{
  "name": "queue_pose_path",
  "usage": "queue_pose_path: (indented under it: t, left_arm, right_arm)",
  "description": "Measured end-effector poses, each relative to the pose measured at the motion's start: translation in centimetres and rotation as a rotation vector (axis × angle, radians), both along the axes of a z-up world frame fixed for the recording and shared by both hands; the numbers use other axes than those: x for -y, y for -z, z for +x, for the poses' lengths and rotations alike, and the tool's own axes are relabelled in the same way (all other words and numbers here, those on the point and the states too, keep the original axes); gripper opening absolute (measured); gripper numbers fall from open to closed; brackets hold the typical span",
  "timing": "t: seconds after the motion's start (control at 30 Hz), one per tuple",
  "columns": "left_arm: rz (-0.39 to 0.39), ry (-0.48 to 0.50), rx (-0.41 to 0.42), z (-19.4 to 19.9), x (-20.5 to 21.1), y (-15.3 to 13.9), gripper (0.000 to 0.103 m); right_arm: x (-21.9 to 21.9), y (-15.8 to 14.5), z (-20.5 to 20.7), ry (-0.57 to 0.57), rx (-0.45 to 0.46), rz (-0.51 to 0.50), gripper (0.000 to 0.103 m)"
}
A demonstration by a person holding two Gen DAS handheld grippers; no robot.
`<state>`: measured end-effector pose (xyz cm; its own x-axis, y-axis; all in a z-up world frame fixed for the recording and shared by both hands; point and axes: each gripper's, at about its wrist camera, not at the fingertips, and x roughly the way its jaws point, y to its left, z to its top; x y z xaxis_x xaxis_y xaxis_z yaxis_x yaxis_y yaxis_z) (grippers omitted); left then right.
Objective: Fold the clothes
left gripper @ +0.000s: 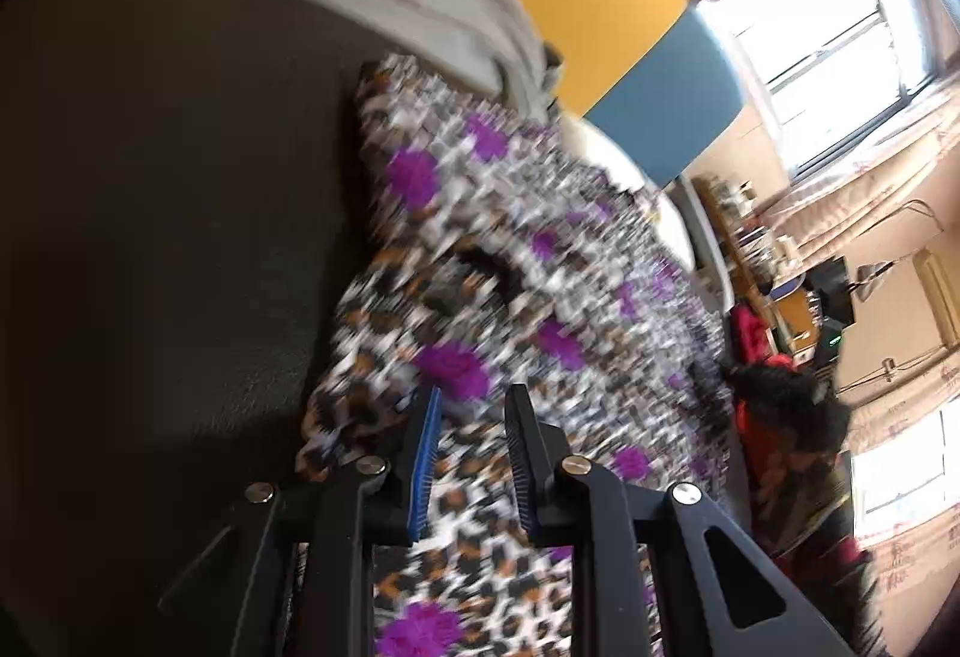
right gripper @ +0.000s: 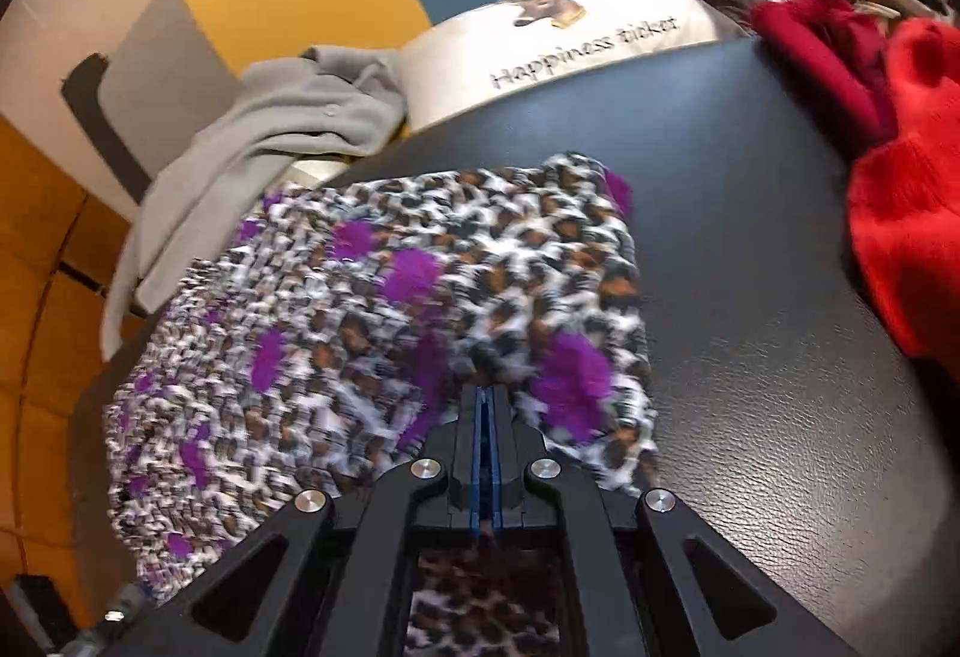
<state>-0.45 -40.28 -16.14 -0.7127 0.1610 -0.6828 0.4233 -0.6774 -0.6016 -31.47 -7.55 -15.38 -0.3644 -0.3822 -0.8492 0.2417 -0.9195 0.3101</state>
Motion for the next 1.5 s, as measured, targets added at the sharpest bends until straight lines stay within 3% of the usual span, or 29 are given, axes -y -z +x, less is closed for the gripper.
queue_pose_path:
  t: [0.03, 0.13, 0.2, 0.3, 0.4, 0.63, 0.73, 0.83, 0.9, 0.97, 1.17, 1.33, 1.5]
  left_arm:
    - [-0.011, 0.001, -0.021, -0.5, 0.0, -0.8, 0.021]
    - [-0.045, 0.004, -0.075, -2.3, -0.1, -3.0, 0.021]
    - [-0.061, 0.005, -0.067, -4.6, 0.1, -3.4, 0.021]
    - [-0.110, -0.024, 0.036, -7.5, 0.9, -2.0, 0.021]
    - [-0.138, -0.005, 0.146, -8.1, 1.0, 0.2, 0.021]
    - [-0.183, 0.043, 0.182, -4.2, 0.6, 0.7, 0.018]
    - [-0.176, 0.056, 0.188, -3.6, 0.9, -0.4, 0.018]
    - [-0.162, 0.125, 0.073, -4.0, 1.5, -2.9, 0.022]
    - [-0.198, 0.180, 0.028, -6.3, 2.1, -4.4, 0.023]
    - [-0.256, 0.230, 0.010, -9.0, 2.5, -5.5, 0.025]
    - [-0.355, 0.410, 0.068, -18.1, 4.3, -5.4, 0.031]
    - [-0.345, 0.525, 0.122, -23.4, 5.1, -3.9, 0.045]
    - [-0.319, 0.576, 0.158, -26.8, 5.4, -1.8, 0.047]
  right_arm:
    - [-0.2, -0.6, 0.3, 0.017, -0.034, -0.001, 0.005]
    - [-0.1, -2.7, 1.7, 0.003, -0.128, -0.082, 0.029]
    - [1.3, -3.1, 2.8, -0.097, -0.115, -0.166, 0.050]
    - [4.2, -1.1, 4.1, -0.215, -0.054, -0.061, 0.049]
    - [3.7, 0.0, 5.1, -0.221, -0.058, -0.033, 0.043]
    - [1.8, 0.6, 7.6, -0.270, -0.079, -0.054, 0.043]
    - [1.2, 0.1, 6.7, -0.317, -0.039, -0.115, 0.044]
    - [0.8, -1.9, 3.8, -0.352, -0.022, -0.249, 0.045]
    - [1.1, -3.5, 1.5, -0.368, -0.031, -0.315, 0.045]
    - [3.3, -4.9, -0.3, -0.406, -0.046, -0.302, 0.045]
    - [10.1, -5.2, -5.7, -0.536, -0.035, -0.169, 0.046]
    - [13.2, -2.8, -9.3, -0.603, 0.026, -0.097, 0.050]
    - [15.2, -1.5, -10.8, -0.641, 0.077, -0.123, 0.059]
